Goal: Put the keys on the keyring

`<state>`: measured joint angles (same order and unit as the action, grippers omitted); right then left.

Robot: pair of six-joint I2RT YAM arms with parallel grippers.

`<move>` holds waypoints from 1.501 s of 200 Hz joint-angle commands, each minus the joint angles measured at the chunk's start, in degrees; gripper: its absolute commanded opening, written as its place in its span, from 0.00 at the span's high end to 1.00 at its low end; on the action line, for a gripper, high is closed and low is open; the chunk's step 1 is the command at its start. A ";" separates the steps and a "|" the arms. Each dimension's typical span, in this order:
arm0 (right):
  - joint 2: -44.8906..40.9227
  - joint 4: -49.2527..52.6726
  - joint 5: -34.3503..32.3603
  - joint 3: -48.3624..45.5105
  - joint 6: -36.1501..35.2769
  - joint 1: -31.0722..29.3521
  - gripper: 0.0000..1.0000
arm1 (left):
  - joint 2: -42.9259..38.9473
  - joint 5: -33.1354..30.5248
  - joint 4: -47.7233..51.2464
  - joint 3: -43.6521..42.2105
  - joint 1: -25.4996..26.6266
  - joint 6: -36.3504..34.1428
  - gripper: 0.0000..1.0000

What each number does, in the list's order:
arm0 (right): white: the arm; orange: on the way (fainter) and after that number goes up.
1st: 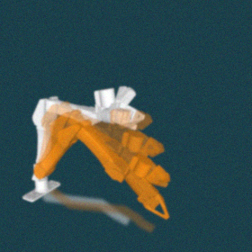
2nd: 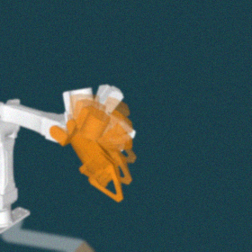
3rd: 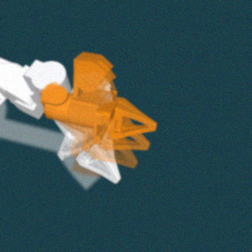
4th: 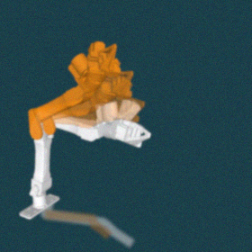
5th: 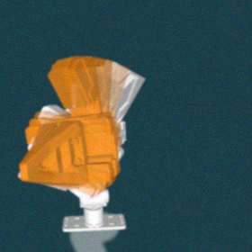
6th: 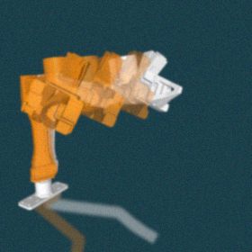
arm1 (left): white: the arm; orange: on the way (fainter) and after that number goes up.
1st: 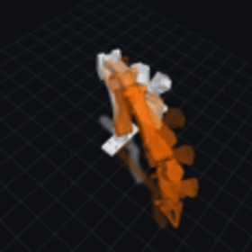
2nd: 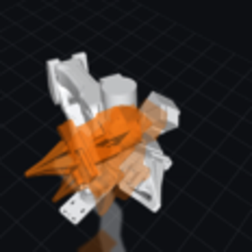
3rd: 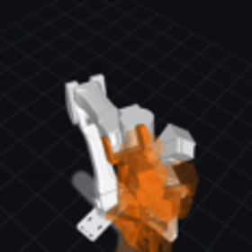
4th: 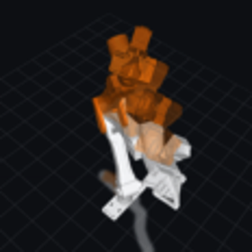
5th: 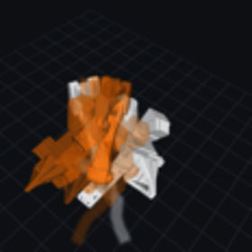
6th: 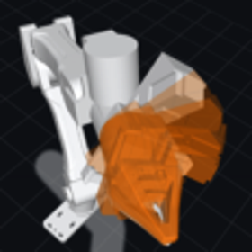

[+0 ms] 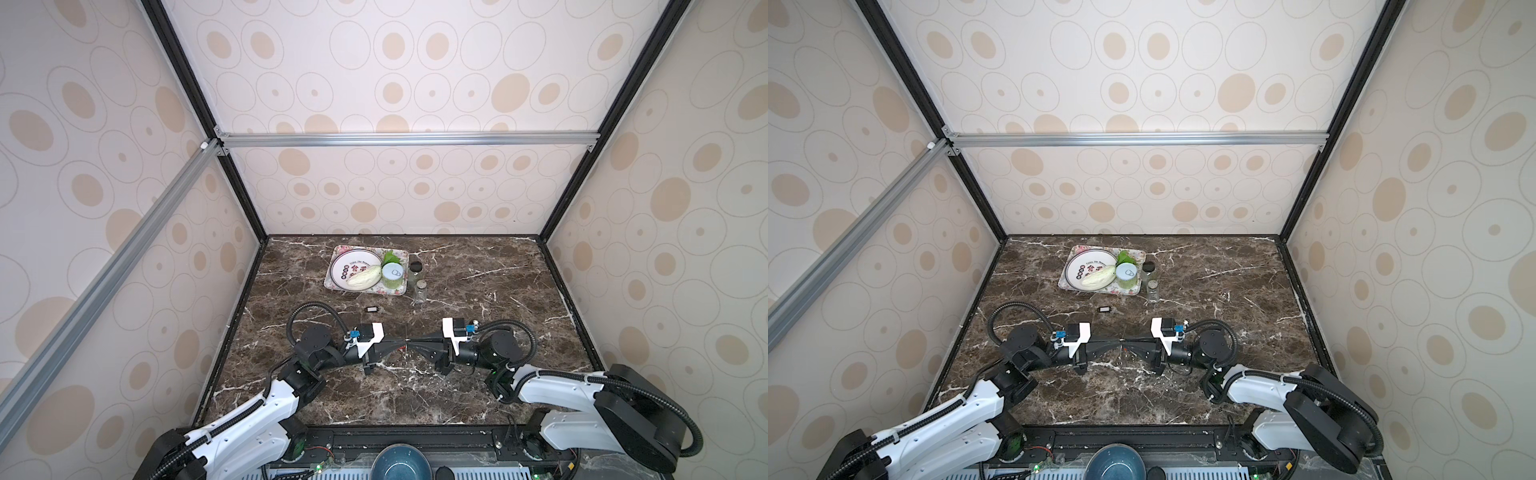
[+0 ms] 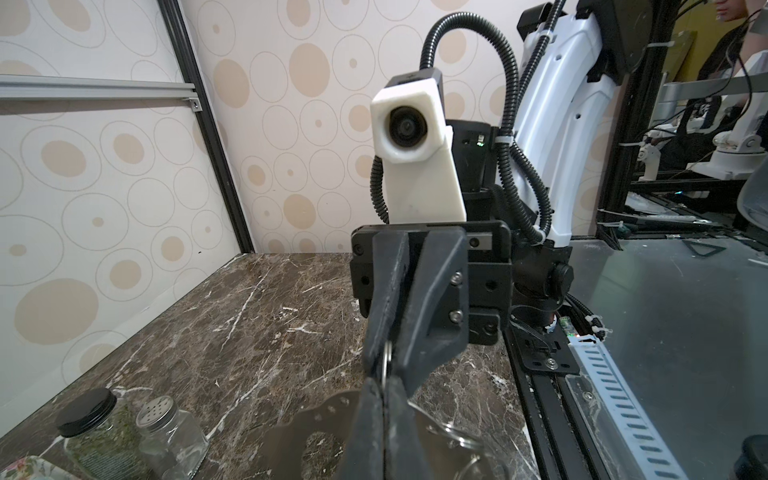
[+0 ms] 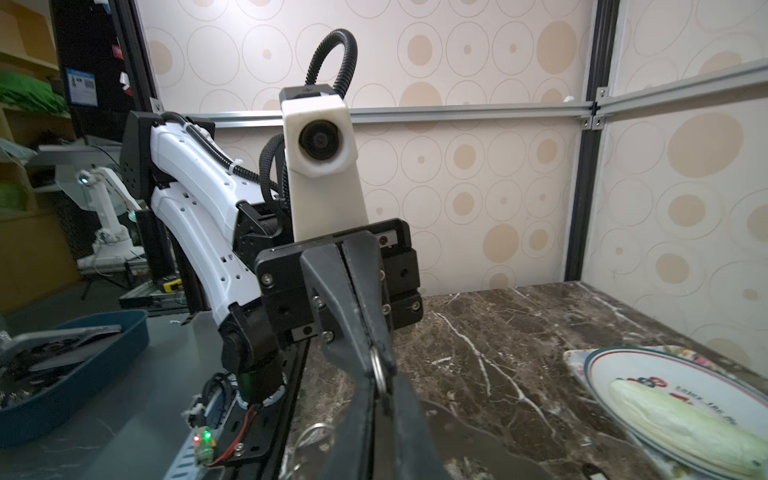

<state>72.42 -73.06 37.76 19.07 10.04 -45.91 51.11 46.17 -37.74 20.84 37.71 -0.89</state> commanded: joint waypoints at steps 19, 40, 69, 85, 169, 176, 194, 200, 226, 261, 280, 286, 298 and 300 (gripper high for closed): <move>-3.41 4.87 -1.32 -0.32 -2.26 -1.09 0.70 | -0.40 -1.16 4.38 2.89 0.51 -4.23 1.00; -6.04 7.53 -3.94 -1.67 -4.30 -1.09 0.66 | -0.60 -1.87 5.34 2.41 0.45 -4.95 1.00; -9.89 11.39 -8.04 -3.27 -6.60 -1.02 0.66 | 0.02 -2.33 6.05 2.01 0.54 -6.09 1.00; -11.57 13.67 -9.56 -3.97 -7.90 -1.02 0.66 | 1.19 -3.09 6.77 2.32 0.57 -6.74 1.00; -18.43 20.05 -18.94 -7.37 -10.56 -0.83 0.66 | 5.75 -3.35 9.65 3.86 2.87 -10.53 1.00; -18.54 20.30 -19.25 -7.46 -10.53 -0.76 0.66 | 5.81 -3.39 9.99 3.94 2.94 -10.78 1.00; -18.63 20.53 -18.68 -7.40 -10.50 -0.74 0.67 | 5.91 -3.64 10.73 4.21 3.28 -11.22 1.00; -18.55 20.79 -18.09 -7.38 -10.70 -0.74 0.68 | 5.93 -3.72 10.92 4.34 3.37 -11.29 1.00; -18.29 23.47 -15.58 -6.21 -11.89 -0.76 0.71 | 5.86 -3.72 11.28 4.56 3.70 -11.51 1.00; -18.02 25.27 -14.18 -4.98 -12.12 -0.73 0.74 | 5.76 -3.55 12.12 5.00 4.28 -12.12 1.00; -17.81 27.03 -12.45 -3.55 -12.05 -0.71 0.76 | 5.81 -3.46 12.13 5.00 4.48 -12.43 1.00; -17.45 27.49 -11.68 -3.11 -12.19 -0.75 0.77 | 5.72 -3.47 12.08 5.00 4.61 -12.47 1.00; -16.82 27.88 -9.91 -2.64 -12.77 -0.72 0.78 | 5.71 -3.44 12.07 5.08 4.66 -12.47 1.00; -16.73 27.88 -9.72 -2.59 -12.90 -0.71 0.78 | 5.79 -3.45 12.07 5.09 4.65 -12.47 1.00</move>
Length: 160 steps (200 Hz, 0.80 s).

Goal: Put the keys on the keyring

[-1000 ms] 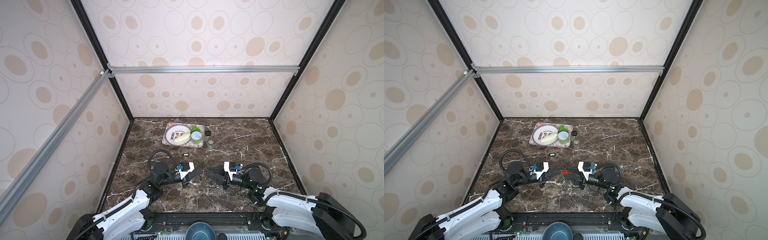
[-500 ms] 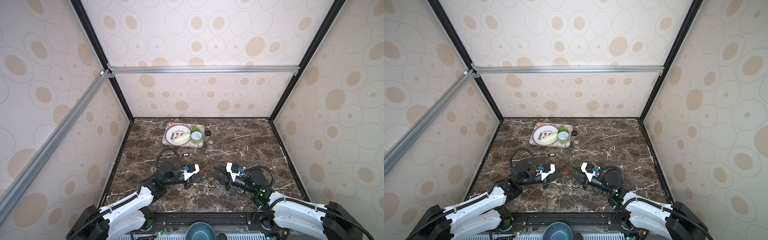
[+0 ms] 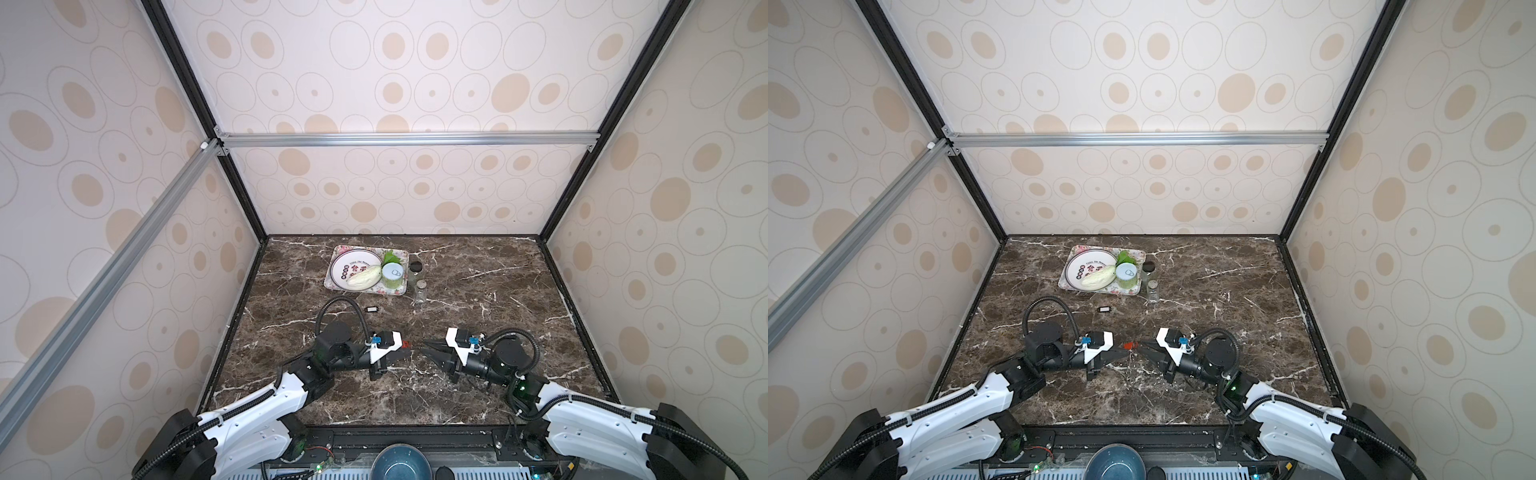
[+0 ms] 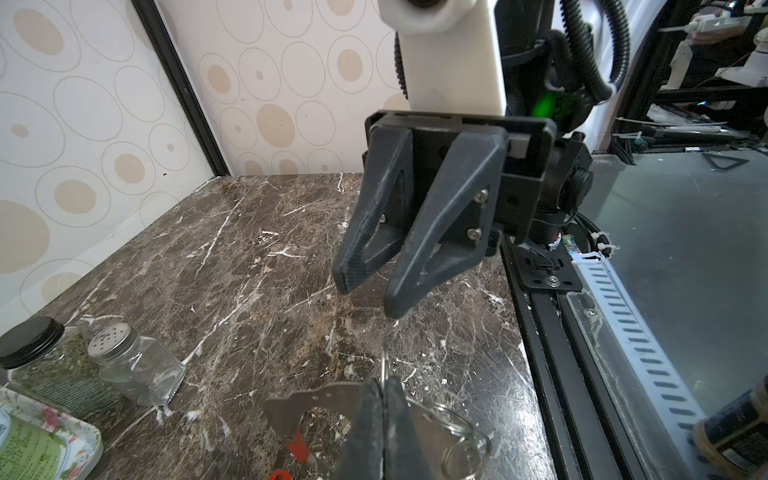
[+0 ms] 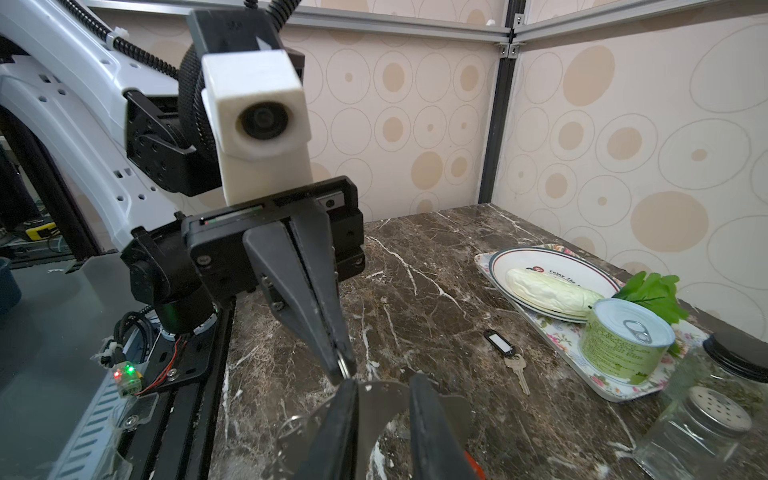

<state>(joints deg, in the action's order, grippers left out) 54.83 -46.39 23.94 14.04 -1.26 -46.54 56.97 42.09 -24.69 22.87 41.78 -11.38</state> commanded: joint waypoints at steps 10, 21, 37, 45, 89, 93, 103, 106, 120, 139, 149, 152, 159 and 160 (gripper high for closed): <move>1.48 1.19 4.94 2.48 -1.80 -0.07 0.78 | -0.10 0.50 -1.08 3.05 0.69 -2.03 1.00; 2.15 1.31 5.30 2.48 -1.99 -0.08 0.79 | -0.08 0.29 -0.89 3.14 0.74 -2.07 1.00; 2.80 2.07 5.95 2.54 -2.71 -0.11 0.80 | -0.07 0.22 -0.63 3.29 0.69 -2.24 1.00; 3.08 2.79 6.64 2.79 -3.11 -0.09 0.80 | -0.07 0.15 -0.46 3.41 0.74 -2.25 1.00; 3.58 5.73 7.22 4.05 -4.28 -0.10 0.87 | -0.02 0.36 -0.16 3.84 0.81 -2.60 1.00; 3.53 5.78 7.11 4.00 -4.32 -0.07 0.90 | -0.02 0.37 -0.17 3.85 0.80 -2.60 1.00; 3.39 5.52 7.02 4.06 -4.35 -0.11 0.95 | -0.01 0.36 -0.08 3.85 0.81 -2.69 1.00; 3.36 5.52 7.01 4.11 -4.32 -0.08 0.97 | 0.05 0.36 -0.03 3.91 0.84 -2.69 1.00; 3.36 5.44 6.91 4.15 -4.20 -0.05 1.00 | 0.25 0.35 -0.01 3.93 0.91 -2.77 1.00; 3.78 4.91 6.97 4.10 -3.87 -0.08 1.00 | 0.48 0.28 -0.10 4.02 0.87 -2.62 1.00; 4.26 4.03 7.15 4.06 -3.44 -0.05 1.00 | 0.39 0.66 -0.63 3.90 0.87 -2.30 0.96; 4.37 3.81 7.16 4.04 -3.35 -0.11 1.00 | 0.28 0.90 -0.99 3.83 0.85 -2.19 0.94; 4.81 2.64 7.30 3.89 -2.90 -0.09 1.00 | -0.08 1.58 -2.16 3.24 0.86 -1.92 0.89; 4.81 2.64 7.30 3.89 -2.90 -0.09 1.00 | -0.18 1.68 -2.36 3.15 0.86 -1.86 0.89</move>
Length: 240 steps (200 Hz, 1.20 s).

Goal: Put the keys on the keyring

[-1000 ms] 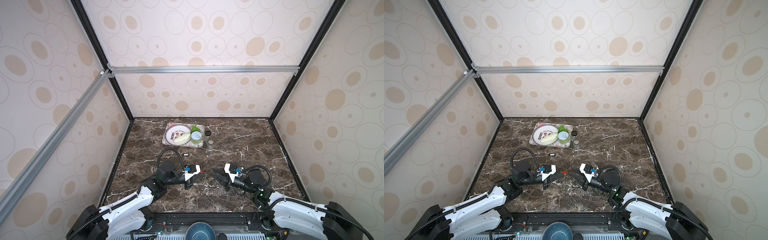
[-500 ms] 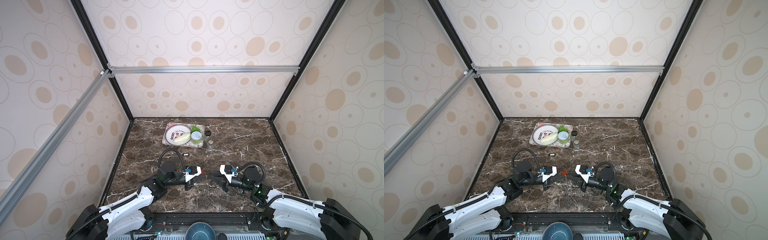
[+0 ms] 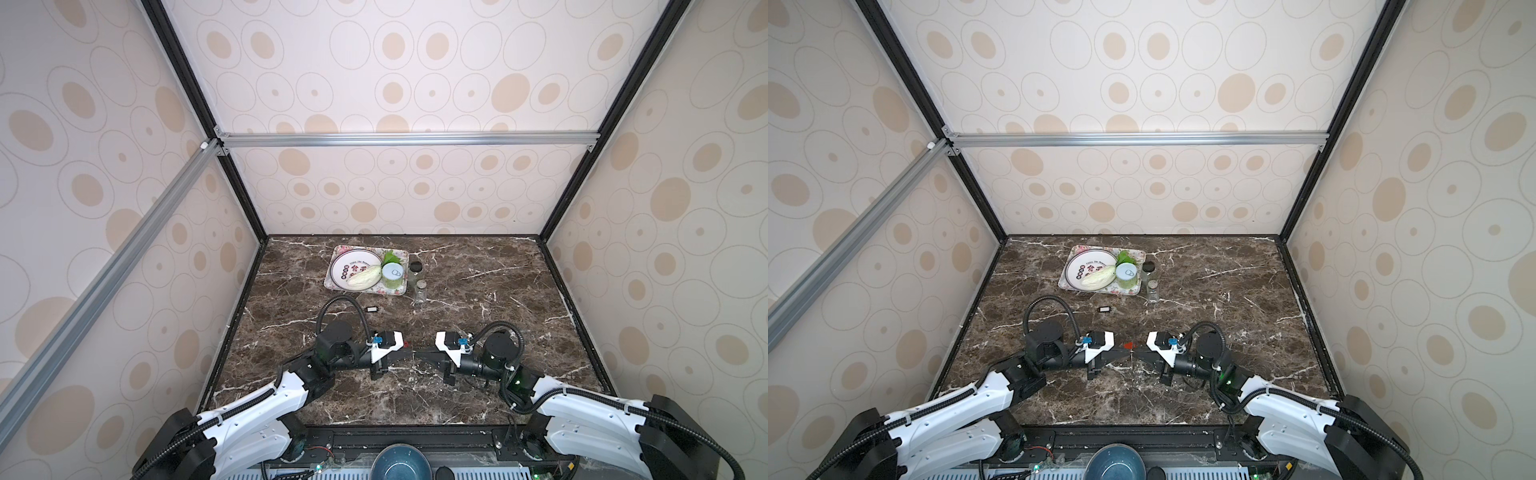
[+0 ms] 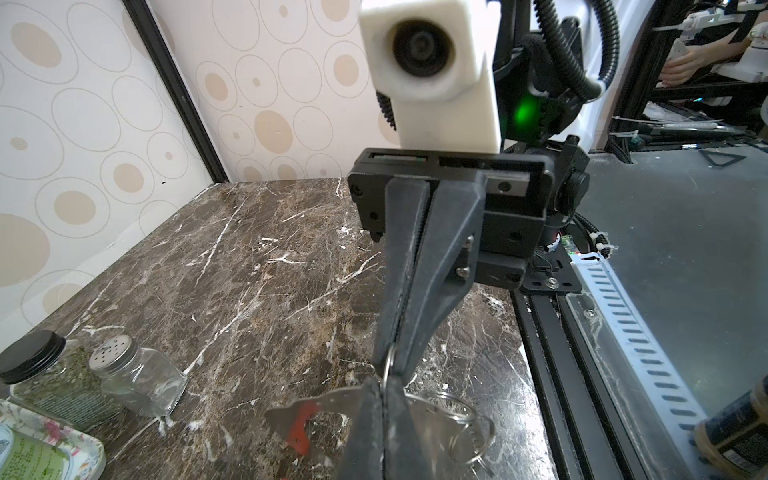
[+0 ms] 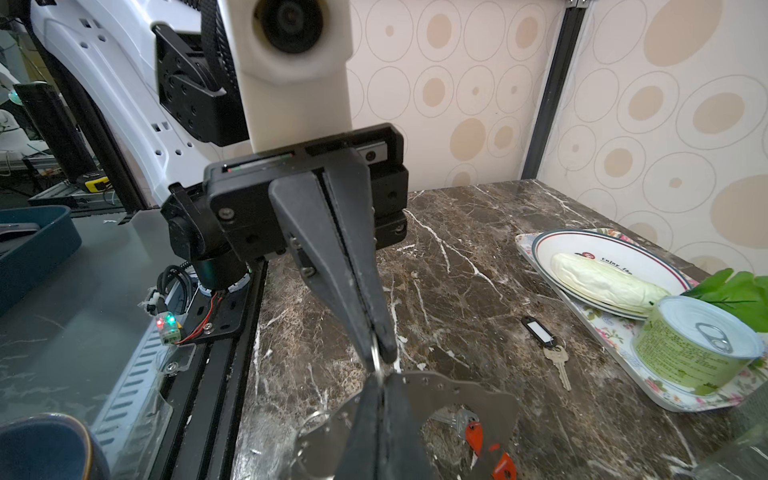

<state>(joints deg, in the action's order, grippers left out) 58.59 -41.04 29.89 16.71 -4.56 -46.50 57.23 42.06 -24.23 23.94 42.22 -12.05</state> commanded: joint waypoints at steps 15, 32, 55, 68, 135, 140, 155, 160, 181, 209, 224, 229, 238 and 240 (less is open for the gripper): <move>1.59 -6.04 1.18 0.49 1.73 -0.15 1.00 | -1.53 2.94 -6.37 0.20 0.43 -0.11 0.84; 1.79 -10.27 1.37 -0.63 3.31 -0.17 1.00 | -2.81 3.74 -9.03 -1.52 0.49 0.72 0.84; 1.79 -14.32 2.66 -1.50 4.80 -0.10 1.00 | -3.49 3.10 -10.50 -2.41 0.41 1.55 0.83; 1.49 -15.86 2.66 -1.97 5.56 -0.16 1.00 | -3.69 2.08 -10.31 -2.37 0.37 2.06 0.83; 0.27 -19.72 4.89 -3.35 7.57 -0.17 1.00 | -3.80 2.18 -12.59 -2.68 0.35 3.79 0.76; 0.36 -20.08 5.11 -3.35 7.78 -0.13 1.00 | -3.67 2.43 -12.57 -2.55 0.35 3.79 0.76; 0.91 -20.58 5.76 -2.96 8.25 -0.11 1.00 | -3.20 3.00 -12.52 -2.17 0.37 3.96 0.76; 1.19 -20.71 6.10 -2.79 8.45 -0.14 1.00 | -3.05 3.14 -12.59 -2.08 0.38 3.97 0.76; 2.78 -22.18 7.58 -2.23 9.27 -0.15 1.00 | -2.75 3.74 -12.64 -1.72 0.39 4.01 0.77; 4.25 -24.61 8.06 -2.30 10.18 -0.14 1.00 | -2.73 4.18 -12.77 -1.75 0.37 3.97 0.84; 4.51 -24.98 8.41 -2.19 10.31 -0.17 1.00 | -2.61 4.07 -12.56 -1.80 0.36 3.73 0.86; 4.56 -25.01 8.42 -2.17 10.36 -0.19 1.00 | -2.49 4.08 -12.47 -1.80 0.37 3.71 0.86; 4.48 -25.15 8.26 -2.12 10.31 -0.17 1.00 | -2.47 3.97 -12.34 -1.80 0.40 3.62 0.88; 4.46 -25.15 8.26 -2.14 10.34 -0.19 1.00 | -2.45 3.92 -12.33 -1.80 0.41 3.57 0.89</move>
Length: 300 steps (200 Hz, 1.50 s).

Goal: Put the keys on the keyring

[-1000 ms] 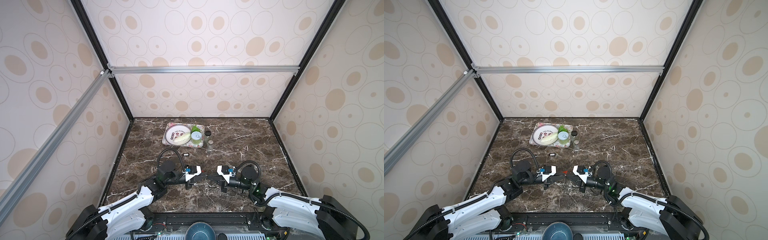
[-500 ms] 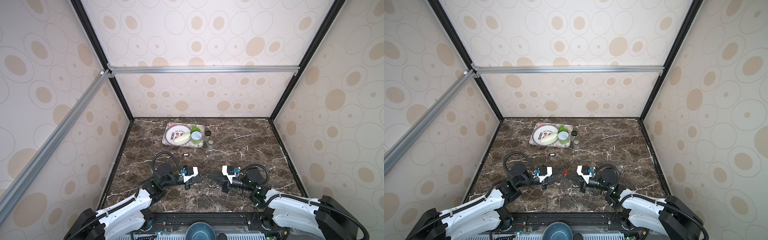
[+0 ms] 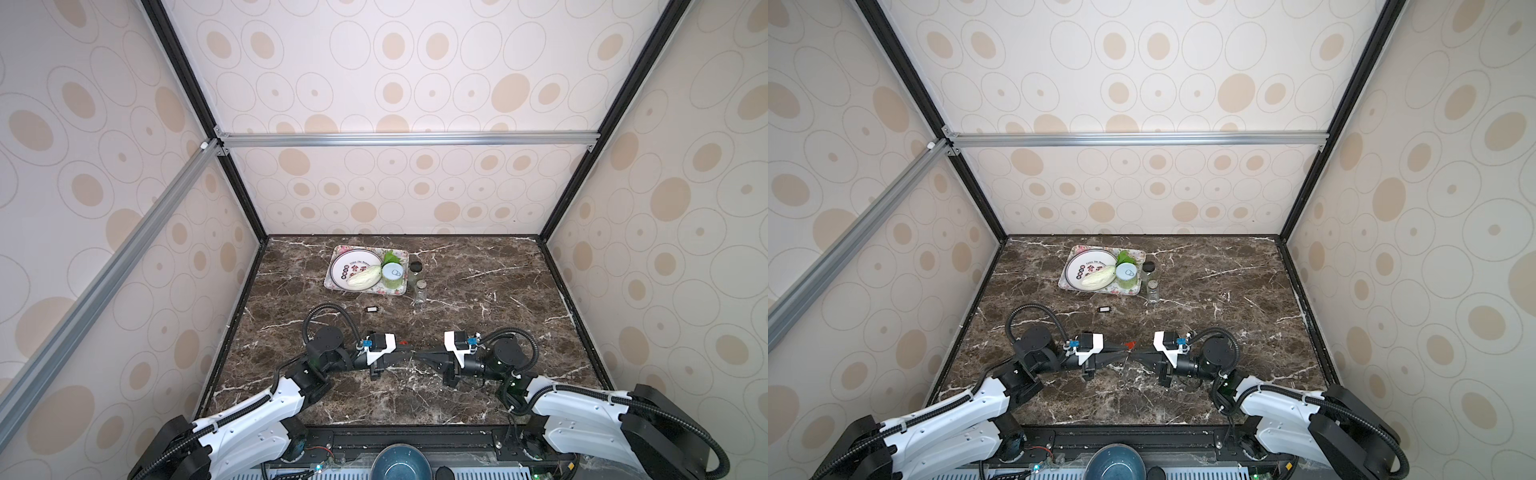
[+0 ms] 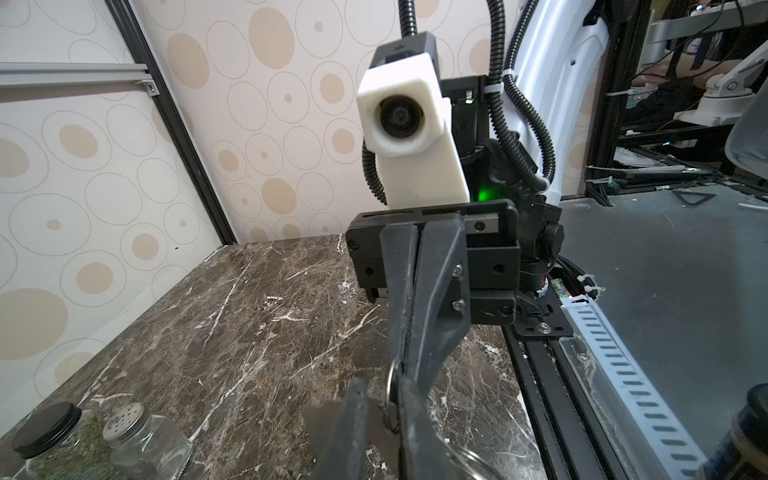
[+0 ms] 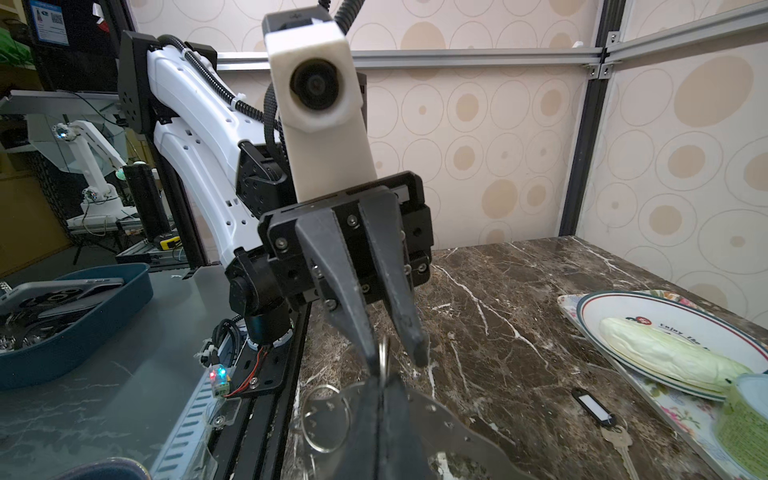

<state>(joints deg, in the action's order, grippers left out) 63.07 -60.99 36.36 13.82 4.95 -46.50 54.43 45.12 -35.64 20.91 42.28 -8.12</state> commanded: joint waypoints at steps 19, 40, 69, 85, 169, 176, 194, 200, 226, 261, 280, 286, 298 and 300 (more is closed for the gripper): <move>-0.09 -5.28 1.94 0.77 0.90 -0.17 1.00 | 0.55 0.71 -0.68 1.39 0.30 -0.65 0.93; -0.09 -5.30 1.71 0.66 0.96 -0.15 1.00 | 0.68 -0.05 -0.05 1.57 0.30 -0.93 0.98; -0.49 -4.87 0.05 0.24 0.46 -0.24 1.00 | 0.46 -0.29 0.22 1.59 0.29 -1.06 1.00; -1.24 -2.87 -1.71 0.15 -0.49 -0.19 0.94 | 0.07 -1.00 0.05 1.51 0.28 -0.78 1.00; -3.71 14.10 -18.85 3.45 -4.48 -0.51 0.68 | -2.10 -10.01 1.71 2.21 0.30 1.62 1.00; -3.35 14.90 -19.94 4.01 -4.27 -0.54 0.70 | -2.15 -10.28 1.71 2.21 0.30 1.67 1.00; -2.21 15.83 -19.94 4.89 -4.30 -0.91 0.69 | -2.02 -11.83 2.17 2.29 0.26 1.70 1.00; -1.85 15.51 -20.05 4.89 -4.44 -1.25 0.68 | -1.95 -12.86 2.49 2.45 0.32 1.70 1.00; -1.26 15.81 -27.43 4.84 -3.08 -1.55 0.68 | -1.59 -21.63 5.81 3.56 0.30 1.17 1.00; -0.21 18.30 -45.34 4.46 2.95 -0.86 0.67 | -0.84 -29.22 7.65 4.38 -0.39 -1.52 1.00; 0.68 20.05 -47.24 4.50 6.38 1.18 0.70 | 0.20 -31.37 7.64 4.98 -2.19 -1.60 1.00; 0.87 20.70 -48.23 4.61 7.61 1.78 0.70 | 0.71 -31.48 7.28 5.15 -3.04 -1.42 1.00; 1.62 23.49 -51.36 5.46 10.14 2.61 0.70 | 1.41 -30.80 6.82 5.75 -4.94 -1.11 1.00; 1.80 24.06 -51.68 5.70 10.58 2.70 0.70 | 1.56 -30.64 6.75 5.88 -5.22 -1.11 1.00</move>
<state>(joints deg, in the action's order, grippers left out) 63.53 -41.78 -6.28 17.50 8.97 -45.36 54.92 17.19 -27.70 23.11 40.12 -8.16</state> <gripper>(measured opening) 0.305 0.048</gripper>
